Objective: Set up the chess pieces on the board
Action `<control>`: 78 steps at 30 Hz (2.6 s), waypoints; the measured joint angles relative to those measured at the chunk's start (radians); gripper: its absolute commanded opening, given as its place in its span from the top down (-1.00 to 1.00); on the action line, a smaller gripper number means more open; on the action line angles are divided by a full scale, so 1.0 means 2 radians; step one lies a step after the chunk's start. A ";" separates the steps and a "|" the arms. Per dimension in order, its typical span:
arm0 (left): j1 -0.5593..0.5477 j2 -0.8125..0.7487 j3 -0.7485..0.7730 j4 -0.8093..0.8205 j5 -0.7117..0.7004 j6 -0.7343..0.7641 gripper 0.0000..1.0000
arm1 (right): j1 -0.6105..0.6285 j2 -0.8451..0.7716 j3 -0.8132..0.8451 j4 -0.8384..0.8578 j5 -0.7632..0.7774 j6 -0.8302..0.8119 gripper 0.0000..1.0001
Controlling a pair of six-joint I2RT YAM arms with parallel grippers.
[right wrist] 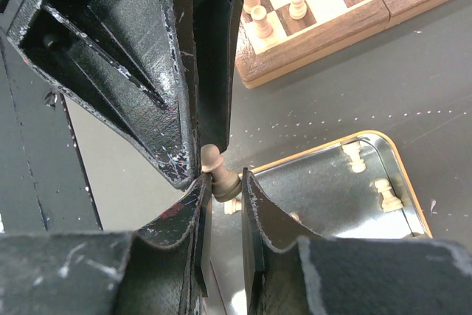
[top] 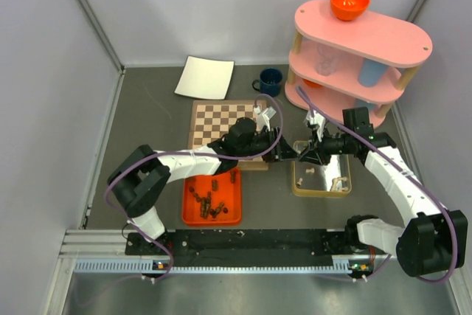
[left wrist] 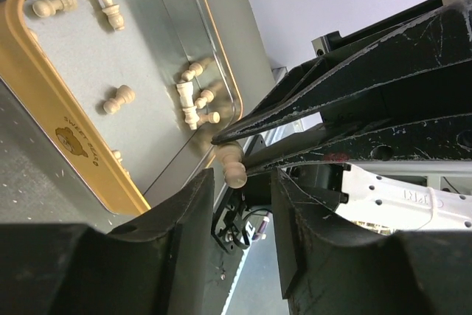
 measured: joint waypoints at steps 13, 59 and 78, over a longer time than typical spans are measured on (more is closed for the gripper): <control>0.001 0.011 0.008 -0.003 0.007 0.006 0.91 | 0.000 -0.001 0.000 -0.002 0.005 0.000 0.89; 0.101 0.079 0.309 -0.625 -0.184 0.429 1.00 | -0.050 -0.031 0.000 -0.009 0.083 0.001 -0.18; 0.101 0.149 0.360 -0.661 -0.170 0.451 1.00 | -0.050 -0.031 0.000 -0.009 0.086 0.001 -0.18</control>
